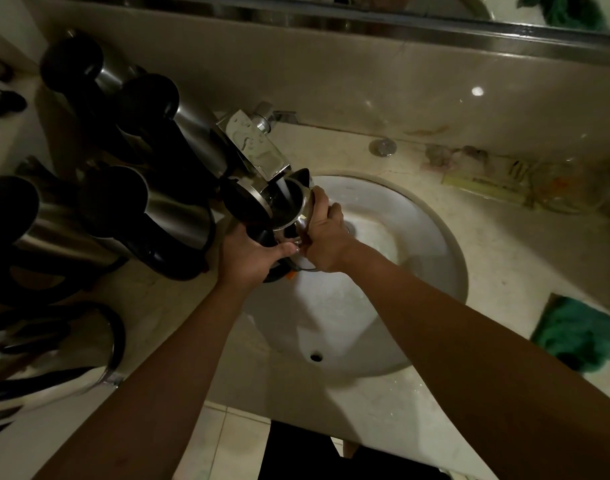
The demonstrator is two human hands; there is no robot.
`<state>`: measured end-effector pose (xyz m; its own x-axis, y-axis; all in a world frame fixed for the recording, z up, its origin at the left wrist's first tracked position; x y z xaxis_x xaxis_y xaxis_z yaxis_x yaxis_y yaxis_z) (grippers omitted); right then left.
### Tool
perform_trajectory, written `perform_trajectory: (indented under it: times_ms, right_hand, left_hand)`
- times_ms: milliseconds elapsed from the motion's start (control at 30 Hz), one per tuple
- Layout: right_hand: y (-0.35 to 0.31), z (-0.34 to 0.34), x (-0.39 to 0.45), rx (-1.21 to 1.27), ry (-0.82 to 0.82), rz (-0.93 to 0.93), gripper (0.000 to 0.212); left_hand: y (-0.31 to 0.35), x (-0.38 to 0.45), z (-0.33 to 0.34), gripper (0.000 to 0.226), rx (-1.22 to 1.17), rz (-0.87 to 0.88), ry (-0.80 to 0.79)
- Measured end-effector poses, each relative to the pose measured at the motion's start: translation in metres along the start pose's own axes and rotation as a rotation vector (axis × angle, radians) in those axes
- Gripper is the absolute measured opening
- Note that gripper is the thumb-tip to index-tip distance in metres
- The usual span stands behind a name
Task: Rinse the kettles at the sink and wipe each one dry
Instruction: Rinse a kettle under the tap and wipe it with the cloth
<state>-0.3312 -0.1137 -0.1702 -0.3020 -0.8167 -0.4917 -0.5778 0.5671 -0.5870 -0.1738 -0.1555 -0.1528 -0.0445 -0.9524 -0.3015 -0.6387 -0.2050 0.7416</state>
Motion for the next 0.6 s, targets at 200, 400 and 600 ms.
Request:
perform_trajectory:
  times_ms: [200, 400, 600]
  right_hand:
    - [0.0015, -0.0011, -0.0002, 0.009, 0.017, -0.015, 0.123]
    - [0.0022, 0.0016, 0.0036, -0.004, -0.013, -0.010, 0.127]
    - [0.0009, 0.0027, 0.0042, 0.005, 0.003, -0.019, 0.125]
  left_hand:
    - [-0.0035, 0.0024, 0.0021, 0.068, -0.013, -0.004, 0.007]
    - [-0.0057, 0.0025, 0.0020, 0.071, -0.009, 0.030, 0.011]
    - [-0.0071, 0.0037, 0.0015, 0.079, -0.021, 0.004, 0.012]
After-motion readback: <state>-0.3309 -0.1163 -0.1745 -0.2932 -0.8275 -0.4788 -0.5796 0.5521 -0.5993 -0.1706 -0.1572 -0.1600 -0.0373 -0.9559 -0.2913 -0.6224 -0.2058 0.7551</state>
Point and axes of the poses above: each hand's wrist, its own x-axis towards the middle knuckle, its own z-axis out of the palm, y = z × x, the point moved 1 cm from there along x, towards the middle knuckle, and after that the axes turned 7 degrees about y, right-handed, at the moved point
